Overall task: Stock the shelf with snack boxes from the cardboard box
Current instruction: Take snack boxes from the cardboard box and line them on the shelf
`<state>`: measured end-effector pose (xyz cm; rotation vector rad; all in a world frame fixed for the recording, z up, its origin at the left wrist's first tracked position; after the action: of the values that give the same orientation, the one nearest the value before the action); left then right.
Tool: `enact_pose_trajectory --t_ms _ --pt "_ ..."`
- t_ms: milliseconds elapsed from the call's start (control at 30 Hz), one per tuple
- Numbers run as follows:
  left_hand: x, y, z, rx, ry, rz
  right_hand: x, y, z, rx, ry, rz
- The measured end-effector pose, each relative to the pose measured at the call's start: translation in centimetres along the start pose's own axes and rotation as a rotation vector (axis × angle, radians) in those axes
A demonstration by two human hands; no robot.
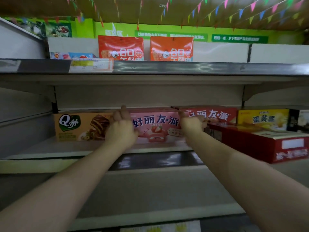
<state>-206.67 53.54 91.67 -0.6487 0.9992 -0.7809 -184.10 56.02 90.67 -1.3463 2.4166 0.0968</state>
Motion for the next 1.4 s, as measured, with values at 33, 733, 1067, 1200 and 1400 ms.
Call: enact_pose_trajectory --t_ms 33,733,1067,1200,1400 --pt "1.5 -0.6 0.9 -0.025 0.094 0.084 1.1 -0.9 -0.4 0.028 -0.015 0.030" --pt "22.2 5.5 20.3 1.234 -0.612 -1.425 13.2 -21.5 5.2 -0.285 0.283 0.133" --pt "22.5 7.7 25.5 1.412 -0.625 -1.436 10.2 -29.2 6.1 -0.484 0.345 -0.031" --pt "27.5 9.2 25.1 1.550 -0.540 -1.384 10.2 -31.0 7.6 -0.580 0.332 -0.150" --pt "34.8 11.2 22.3 1.655 -0.551 -1.362 13.6 -32.4 15.5 -0.634 0.373 -0.233"
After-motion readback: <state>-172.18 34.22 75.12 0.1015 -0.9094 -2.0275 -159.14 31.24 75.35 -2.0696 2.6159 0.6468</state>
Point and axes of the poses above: each hand's wrist, its own x-axis away from the middle knuckle, its own y-axis out of the palm, z = x × y, the point moved 5 cm from there along -x, towards the middle knuckle, and after that the axes turned 13 degrees about -y, right-handed, at the moved point
